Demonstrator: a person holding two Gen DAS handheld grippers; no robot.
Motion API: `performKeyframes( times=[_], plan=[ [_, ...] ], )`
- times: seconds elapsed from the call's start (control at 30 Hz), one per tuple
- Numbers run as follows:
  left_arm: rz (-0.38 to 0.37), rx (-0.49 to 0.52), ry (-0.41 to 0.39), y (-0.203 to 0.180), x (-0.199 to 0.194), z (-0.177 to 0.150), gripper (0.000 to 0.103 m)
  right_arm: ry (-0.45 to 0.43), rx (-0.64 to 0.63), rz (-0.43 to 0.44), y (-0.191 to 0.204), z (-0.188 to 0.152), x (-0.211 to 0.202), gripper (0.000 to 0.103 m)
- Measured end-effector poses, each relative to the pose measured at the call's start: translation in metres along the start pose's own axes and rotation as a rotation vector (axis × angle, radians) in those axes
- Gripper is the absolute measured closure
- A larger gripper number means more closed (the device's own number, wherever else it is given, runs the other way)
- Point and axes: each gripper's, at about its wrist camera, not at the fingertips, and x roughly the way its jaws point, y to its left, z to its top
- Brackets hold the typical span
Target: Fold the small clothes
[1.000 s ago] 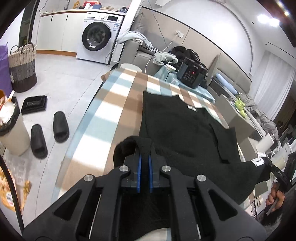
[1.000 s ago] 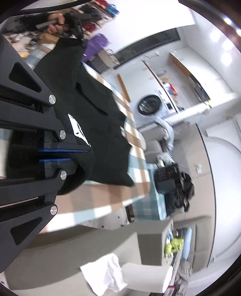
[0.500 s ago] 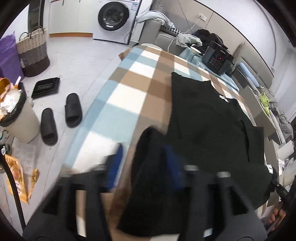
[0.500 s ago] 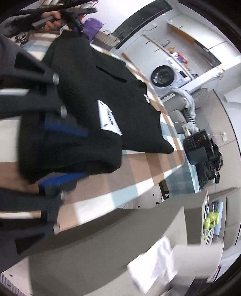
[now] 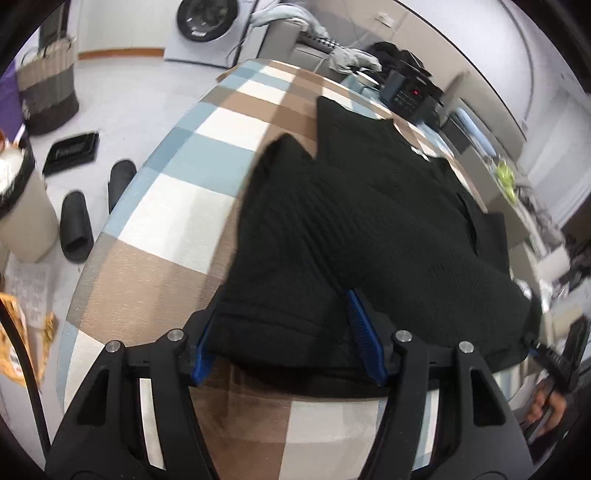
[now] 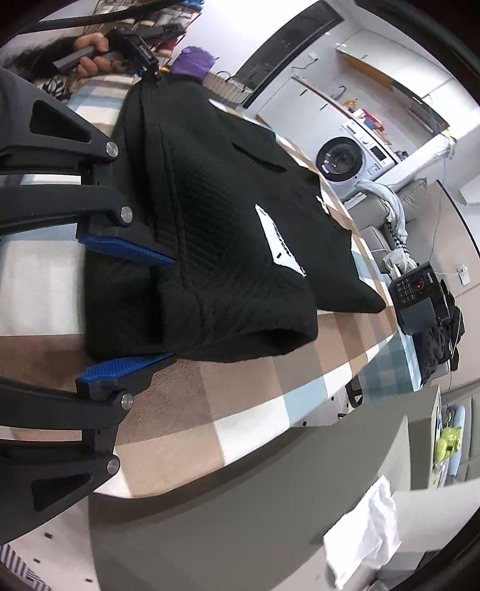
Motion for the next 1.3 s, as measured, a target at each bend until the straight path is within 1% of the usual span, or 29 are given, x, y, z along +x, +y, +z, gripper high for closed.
performKeyframes(
  times=[0.03, 0.07, 0.1, 0.13, 0.17, 0.2, 0.33, 0.43, 0.5, 0.53, 0.57, 0.6, 0.67, 0.73, 0.83, 0.87, 0.97, 1.07, 1.13, 1.23, 1.3],
  plan=[
    [0.009, 0.008, -0.004, -0.004, 0.000, -0.002, 0.054, -0.005, -0.015, -0.015, 0.003, 0.001, 0.002, 0.056],
    [0.011, 0.016, -0.005, -0.007, -0.001, -0.004, 0.064, -0.009, -0.039, -0.030, 0.007, 0.001, 0.004, 0.062],
    [0.003, 0.024, -0.006, -0.010, -0.001, -0.007, 0.078, -0.011, -0.061, -0.047, 0.010, 0.002, 0.007, 0.067],
    [-0.007, 0.031, -0.009, -0.012, -0.003, -0.009, 0.080, -0.012, -0.073, -0.057, 0.012, 0.003, 0.008, 0.069],
    [-0.006, 0.038, -0.014, -0.014, -0.005, -0.012, 0.081, -0.011, -0.090, -0.063, 0.014, 0.004, 0.010, 0.074],
    [-0.002, 0.045, -0.016, -0.014, -0.007, -0.014, 0.082, -0.006, -0.112, -0.069, 0.017, 0.005, 0.012, 0.076],
    [0.002, 0.051, -0.003, -0.021, -0.015, -0.026, 0.083, -0.007, -0.149, -0.113, 0.015, 0.011, 0.017, 0.077],
    [0.012, 0.077, 0.017, -0.032, -0.024, -0.041, 0.083, -0.013, -0.138, -0.141, 0.007, 0.017, 0.018, 0.077],
    [0.030, 0.092, 0.014, -0.036, -0.028, -0.047, 0.081, -0.003, -0.121, -0.137, 0.003, 0.019, 0.018, 0.075],
    [0.032, 0.086, 0.015, -0.036, -0.031, -0.049, 0.081, 0.003, -0.119, -0.139, 0.003, 0.020, 0.019, 0.073],
    [0.027, 0.065, 0.020, -0.034, -0.033, -0.048, 0.078, 0.010, -0.113, -0.142, 0.002, 0.021, 0.018, 0.065],
    [0.030, 0.053, 0.026, -0.031, -0.035, -0.047, 0.073, 0.015, -0.107, -0.145, 0.002, 0.022, 0.016, 0.059],
    [0.044, 0.026, 0.021, -0.026, -0.042, -0.044, 0.071, 0.001, -0.099, -0.125, 0.001, 0.020, 0.005, 0.059],
    [0.045, 0.008, -0.001, -0.021, -0.053, -0.041, 0.071, -0.019, -0.089, -0.095, 0.002, 0.016, -0.008, 0.058],
    [0.012, 0.006, -0.035, -0.019, -0.070, -0.040, 0.071, -0.041, -0.048, -0.019, 0.000, 0.009, -0.025, 0.056],
    [-0.002, 0.006, -0.040, -0.019, -0.073, -0.039, 0.071, -0.042, -0.024, 0.020, -0.002, 0.007, -0.028, 0.056],
    [-0.025, 0.025, -0.053, -0.024, -0.082, -0.040, 0.071, -0.054, 0.033, 0.091, -0.005, 0.003, -0.030, 0.056],
    [-0.052, 0.053, -0.048, -0.033, -0.082, -0.040, 0.071, -0.052, 0.069, 0.123, -0.005, -0.002, -0.027, 0.056],
    [-0.046, 0.063, -0.032, -0.038, -0.077, -0.038, 0.071, -0.042, 0.090, 0.122, -0.006, -0.005, -0.023, 0.056],
    [-0.050, 0.052, -0.013, -0.040, -0.069, -0.035, 0.071, -0.049, 0.124, 0.142, -0.009, -0.005, -0.016, 0.056],
    [-0.035, 0.036, -0.008, -0.039, -0.064, -0.032, 0.071, -0.050, 0.141, 0.135, -0.012, -0.001, -0.011, 0.056]
  ],
)
